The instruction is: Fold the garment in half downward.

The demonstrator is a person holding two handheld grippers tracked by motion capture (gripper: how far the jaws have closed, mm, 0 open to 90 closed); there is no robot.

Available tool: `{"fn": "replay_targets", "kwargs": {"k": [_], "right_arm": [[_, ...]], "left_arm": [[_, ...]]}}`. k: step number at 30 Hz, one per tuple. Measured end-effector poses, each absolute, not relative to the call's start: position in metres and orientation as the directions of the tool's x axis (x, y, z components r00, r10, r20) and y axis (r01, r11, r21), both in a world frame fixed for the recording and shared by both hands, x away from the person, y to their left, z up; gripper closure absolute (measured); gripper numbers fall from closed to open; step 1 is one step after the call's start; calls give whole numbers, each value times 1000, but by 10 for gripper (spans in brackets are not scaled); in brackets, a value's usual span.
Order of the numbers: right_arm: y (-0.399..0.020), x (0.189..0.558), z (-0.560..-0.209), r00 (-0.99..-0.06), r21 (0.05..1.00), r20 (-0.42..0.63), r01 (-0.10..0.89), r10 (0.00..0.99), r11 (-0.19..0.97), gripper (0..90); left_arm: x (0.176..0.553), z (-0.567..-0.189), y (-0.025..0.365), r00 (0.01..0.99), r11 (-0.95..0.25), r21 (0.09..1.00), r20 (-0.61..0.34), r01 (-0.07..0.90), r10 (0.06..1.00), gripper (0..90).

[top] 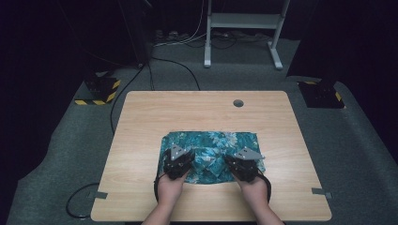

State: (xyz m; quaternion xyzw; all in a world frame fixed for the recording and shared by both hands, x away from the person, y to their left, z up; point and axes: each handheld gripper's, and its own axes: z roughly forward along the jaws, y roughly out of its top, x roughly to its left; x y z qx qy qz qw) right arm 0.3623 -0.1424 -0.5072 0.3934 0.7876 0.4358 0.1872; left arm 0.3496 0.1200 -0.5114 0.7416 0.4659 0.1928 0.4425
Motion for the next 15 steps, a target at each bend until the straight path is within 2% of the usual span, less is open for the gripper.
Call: {"fn": "replay_targets", "kwargs": {"k": [4, 6, 8, 10, 15], "right_arm": [[-149, 348, -516, -637, 807, 68, 488, 768, 333, 769], [-155, 346, -516, -639, 805, 83, 496, 765, 326, 728], [-161, 346, -512, -634, 814, 93, 493, 767, 309, 687], [-164, 347, -510, -629, 816, 95, 493, 771, 301, 668], [-172, 371, -495, -585, 826, 60, 484, 809, 289, 517]], "left_arm": [[335, -514, 125, 504, -184, 829, -132, 528, 854, 726], [334, -510, 130, 498, -176, 832, -133, 526, 857, 636], [335, -504, 135, 486, -155, 842, -141, 518, 862, 594], [347, -493, 145, 456, -127, 846, -147, 517, 878, 543], [387, -488, 158, 406, -152, 808, -115, 569, 907, 519]]}}
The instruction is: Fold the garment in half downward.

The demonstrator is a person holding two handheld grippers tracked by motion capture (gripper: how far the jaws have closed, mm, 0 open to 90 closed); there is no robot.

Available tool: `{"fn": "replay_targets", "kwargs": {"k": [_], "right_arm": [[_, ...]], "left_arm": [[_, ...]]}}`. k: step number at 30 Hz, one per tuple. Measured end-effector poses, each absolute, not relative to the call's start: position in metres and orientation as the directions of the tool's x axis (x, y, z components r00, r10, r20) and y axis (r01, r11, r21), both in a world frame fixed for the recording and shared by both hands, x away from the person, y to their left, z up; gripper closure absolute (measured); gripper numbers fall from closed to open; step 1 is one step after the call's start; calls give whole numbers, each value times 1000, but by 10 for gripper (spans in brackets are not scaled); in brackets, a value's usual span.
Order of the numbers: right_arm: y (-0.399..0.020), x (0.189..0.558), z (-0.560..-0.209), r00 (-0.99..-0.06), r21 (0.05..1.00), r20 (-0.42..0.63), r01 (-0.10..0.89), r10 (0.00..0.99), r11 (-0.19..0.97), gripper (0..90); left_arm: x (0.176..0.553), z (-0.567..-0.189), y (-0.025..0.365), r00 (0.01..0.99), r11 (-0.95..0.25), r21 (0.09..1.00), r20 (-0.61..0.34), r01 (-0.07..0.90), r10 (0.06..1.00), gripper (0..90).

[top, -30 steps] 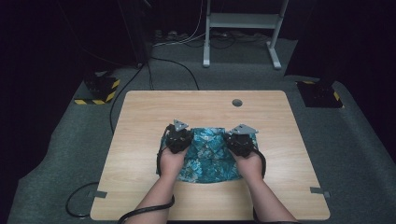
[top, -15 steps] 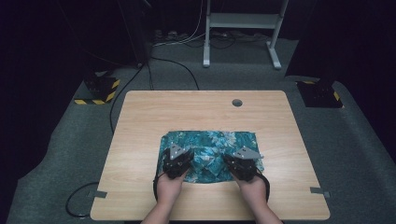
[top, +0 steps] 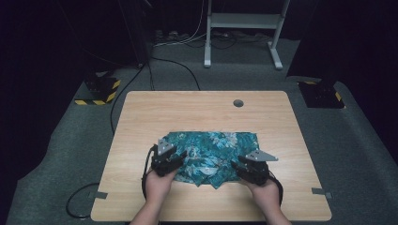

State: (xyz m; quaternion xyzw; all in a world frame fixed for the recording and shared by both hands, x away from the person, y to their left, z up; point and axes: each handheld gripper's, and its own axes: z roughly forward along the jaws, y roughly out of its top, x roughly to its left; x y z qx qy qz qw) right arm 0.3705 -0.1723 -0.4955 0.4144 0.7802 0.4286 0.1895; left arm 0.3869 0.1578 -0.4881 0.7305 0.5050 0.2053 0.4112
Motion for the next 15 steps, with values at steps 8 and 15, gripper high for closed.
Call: {"fn": "replay_targets", "kwargs": {"k": [8, 15], "right_arm": [[-163, 399, -517, -571, 745, 27, 559, 821, 364, 387], [-161, 360, -513, -651, 775, 72, 514, 756, 368, 349]], "left_arm": [[390, -515, 145, 459, -245, 739, -98, 628, 883, 489], [342, -510, 146, 530, -241, 793, -118, 560, 840, 476]]}}
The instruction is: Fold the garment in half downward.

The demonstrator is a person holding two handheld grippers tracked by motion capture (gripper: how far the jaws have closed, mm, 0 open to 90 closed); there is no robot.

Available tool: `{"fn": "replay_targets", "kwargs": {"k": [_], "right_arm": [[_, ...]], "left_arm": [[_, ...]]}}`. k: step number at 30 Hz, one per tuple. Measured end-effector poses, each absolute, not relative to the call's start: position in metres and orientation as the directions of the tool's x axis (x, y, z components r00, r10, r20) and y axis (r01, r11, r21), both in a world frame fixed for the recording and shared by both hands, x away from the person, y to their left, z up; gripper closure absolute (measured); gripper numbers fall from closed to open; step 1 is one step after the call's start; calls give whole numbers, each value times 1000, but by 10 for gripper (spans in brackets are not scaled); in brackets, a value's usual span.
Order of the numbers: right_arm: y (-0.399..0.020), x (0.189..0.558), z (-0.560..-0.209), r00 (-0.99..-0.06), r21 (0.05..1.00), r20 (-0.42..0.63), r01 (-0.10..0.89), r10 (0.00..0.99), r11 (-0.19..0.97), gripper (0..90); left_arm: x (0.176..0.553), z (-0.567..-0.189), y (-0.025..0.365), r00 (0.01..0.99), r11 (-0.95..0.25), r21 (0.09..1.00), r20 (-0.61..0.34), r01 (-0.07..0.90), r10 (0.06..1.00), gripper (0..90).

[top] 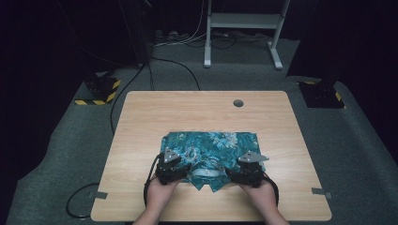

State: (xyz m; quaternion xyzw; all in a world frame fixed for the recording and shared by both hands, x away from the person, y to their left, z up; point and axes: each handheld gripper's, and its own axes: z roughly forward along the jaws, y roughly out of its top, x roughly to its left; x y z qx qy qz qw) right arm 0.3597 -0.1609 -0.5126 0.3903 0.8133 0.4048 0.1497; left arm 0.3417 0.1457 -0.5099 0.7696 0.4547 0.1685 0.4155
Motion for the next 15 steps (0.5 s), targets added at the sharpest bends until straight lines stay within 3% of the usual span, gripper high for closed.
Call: {"fn": "replay_targets", "kwargs": {"k": [6, 15], "right_arm": [[-177, 343, -513, -656, 772, 64, 510, 752, 379, 335], [-184, 378, -530, -599, 719, -26, 545, 801, 431, 334]], "left_arm": [[335, -513, 170, 474, -232, 788, -86, 571, 876, 421], [381, -523, 174, 421, -214, 753, -90, 622, 903, 409]]}}
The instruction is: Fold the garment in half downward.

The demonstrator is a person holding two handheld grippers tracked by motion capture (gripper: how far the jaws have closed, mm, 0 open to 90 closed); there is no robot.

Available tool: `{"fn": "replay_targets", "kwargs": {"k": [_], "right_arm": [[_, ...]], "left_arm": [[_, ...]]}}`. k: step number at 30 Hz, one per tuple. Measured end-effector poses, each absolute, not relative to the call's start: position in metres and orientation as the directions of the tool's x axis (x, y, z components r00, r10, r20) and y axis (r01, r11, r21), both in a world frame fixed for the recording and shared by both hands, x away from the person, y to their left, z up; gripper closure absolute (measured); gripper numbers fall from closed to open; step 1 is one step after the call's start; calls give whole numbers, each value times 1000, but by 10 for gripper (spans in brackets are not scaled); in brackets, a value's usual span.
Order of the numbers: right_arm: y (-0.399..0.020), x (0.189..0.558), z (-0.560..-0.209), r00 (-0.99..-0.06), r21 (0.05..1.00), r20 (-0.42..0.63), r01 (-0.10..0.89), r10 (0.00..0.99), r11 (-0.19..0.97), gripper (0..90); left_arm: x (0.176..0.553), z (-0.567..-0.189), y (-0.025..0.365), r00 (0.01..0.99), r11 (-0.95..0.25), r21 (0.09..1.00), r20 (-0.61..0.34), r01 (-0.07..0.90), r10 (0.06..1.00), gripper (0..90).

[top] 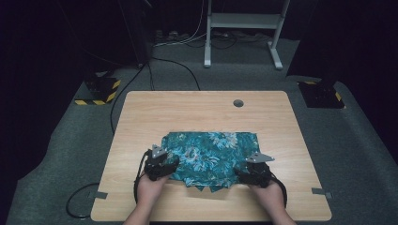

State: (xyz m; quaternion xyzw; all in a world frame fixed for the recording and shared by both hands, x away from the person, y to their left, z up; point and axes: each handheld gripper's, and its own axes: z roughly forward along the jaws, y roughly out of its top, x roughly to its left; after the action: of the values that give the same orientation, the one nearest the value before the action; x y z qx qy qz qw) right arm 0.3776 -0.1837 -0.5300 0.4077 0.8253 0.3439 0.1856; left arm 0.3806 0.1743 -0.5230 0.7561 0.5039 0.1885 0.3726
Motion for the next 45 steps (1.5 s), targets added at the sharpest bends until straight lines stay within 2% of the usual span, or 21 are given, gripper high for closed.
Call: {"fn": "replay_targets", "kwargs": {"k": [6, 10, 27, 29, 31, 37, 41, 45], "right_arm": [[-178, 393, -534, -605, 702, -46, 547, 795, 456, 347], [-184, 398, -535, -620, 703, -16, 552, 785, 450, 386], [-213, 351, -535, -635, 701, -18, 543, 772, 462, 407], [-215, 348, -535, -635, 702, -18, 543, 773, 462, 404], [-217, 349, -534, -638, 696, -13, 547, 770, 465, 347], [-240, 369, -521, -580, 763, 30, 539, 814, 356, 366], [-257, 390, -510, -508, 813, 50, 521, 860, 261, 431], [-268, 412, -507, -442, 831, 80, 524, 893, 185, 533]], "left_arm": [[402, -535, 166, 420, -245, 719, -70, 650, 905, 404], [402, -534, 168, 424, -260, 714, -56, 650, 904, 443], [354, -538, 155, 499, -341, 726, -4, 597, 866, 441], [353, -536, 156, 507, -342, 722, -14, 601, 862, 409], [356, -533, 164, 503, -320, 740, -29, 592, 864, 350], [379, -517, 194, 448, -278, 764, -16, 582, 894, 289], [399, -511, 212, 408, -247, 777, -13, 579, 913, 286], [416, -510, 229, 357, -207, 773, -27, 599, 934, 239]]}}
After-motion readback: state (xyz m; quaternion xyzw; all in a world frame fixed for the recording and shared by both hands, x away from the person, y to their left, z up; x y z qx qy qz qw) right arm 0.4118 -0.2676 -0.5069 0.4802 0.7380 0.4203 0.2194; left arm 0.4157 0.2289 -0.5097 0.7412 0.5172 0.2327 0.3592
